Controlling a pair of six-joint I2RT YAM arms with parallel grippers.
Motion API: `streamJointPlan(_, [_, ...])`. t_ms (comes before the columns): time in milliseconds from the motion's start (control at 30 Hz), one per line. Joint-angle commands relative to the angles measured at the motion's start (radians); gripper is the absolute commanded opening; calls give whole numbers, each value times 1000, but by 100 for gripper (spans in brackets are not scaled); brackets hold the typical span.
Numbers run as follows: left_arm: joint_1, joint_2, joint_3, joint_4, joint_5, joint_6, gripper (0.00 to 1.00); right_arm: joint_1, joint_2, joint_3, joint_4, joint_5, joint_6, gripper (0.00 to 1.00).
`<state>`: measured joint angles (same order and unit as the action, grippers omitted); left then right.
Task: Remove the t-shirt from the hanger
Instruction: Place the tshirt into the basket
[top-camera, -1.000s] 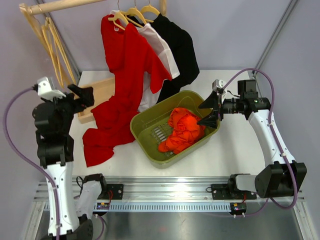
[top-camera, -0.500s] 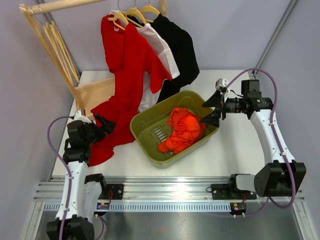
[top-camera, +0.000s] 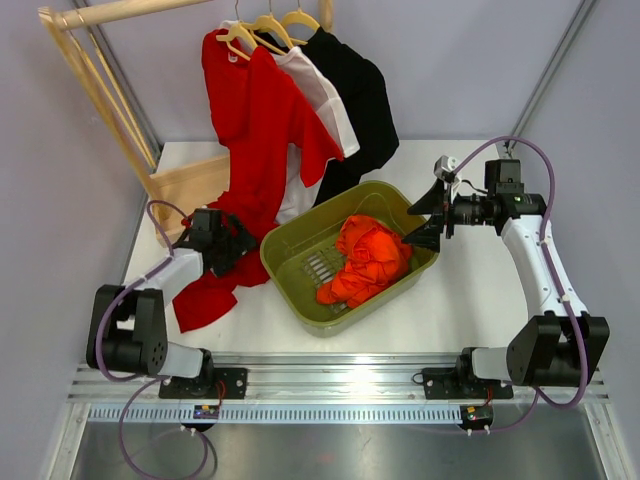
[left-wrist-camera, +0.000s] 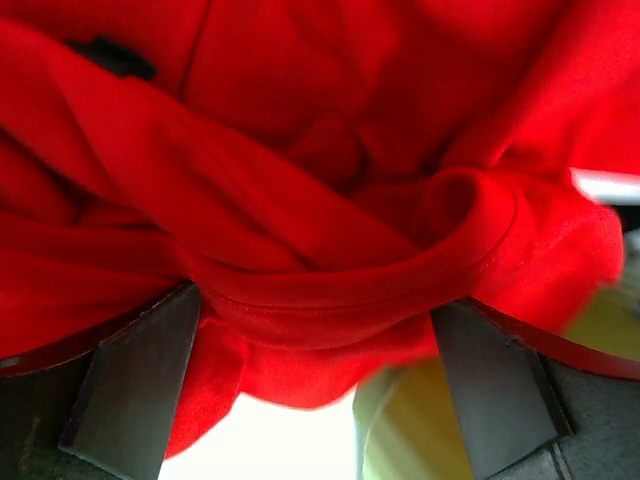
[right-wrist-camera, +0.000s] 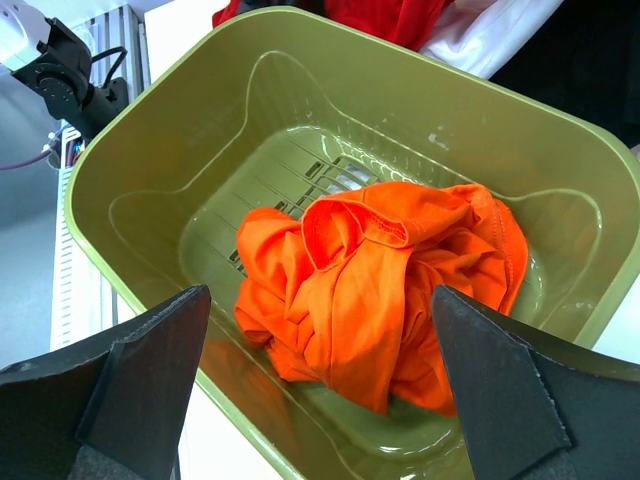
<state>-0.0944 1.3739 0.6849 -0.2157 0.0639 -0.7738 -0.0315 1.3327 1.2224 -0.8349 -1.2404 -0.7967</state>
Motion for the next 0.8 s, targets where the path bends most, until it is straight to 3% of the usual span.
streamJointPlan(0, [-25,74,62,-22,-208,-71,97,-11,2,-4,23,-4,4,99])
streamJointPlan(133, [-28,117,18,44,-234,-108,88,-15,6,-6,23,-5,2,99])
streamJointPlan(200, [-28,148,19,47,-242,-91,76,-15,10,-6,23,-7,2,99])
streamJointPlan(300, [-44,154,38,38,-260,-71,67,-13,5,-6,19,-7,1,100])
streamJointPlan(400, [-44,130,31,45,-247,-47,44,-19,-3,-4,19,-7,1,99])
streamJointPlan(433, [-45,114,21,58,-240,-32,29,-19,-6,-4,20,-11,1,99])
streamJointPlan(533, [-45,39,1,76,-220,4,3,-27,-9,-4,22,-13,1,99])
streamJointPlan(767, [-56,-345,-82,133,-176,137,0,-34,-12,-6,16,-17,-9,99])
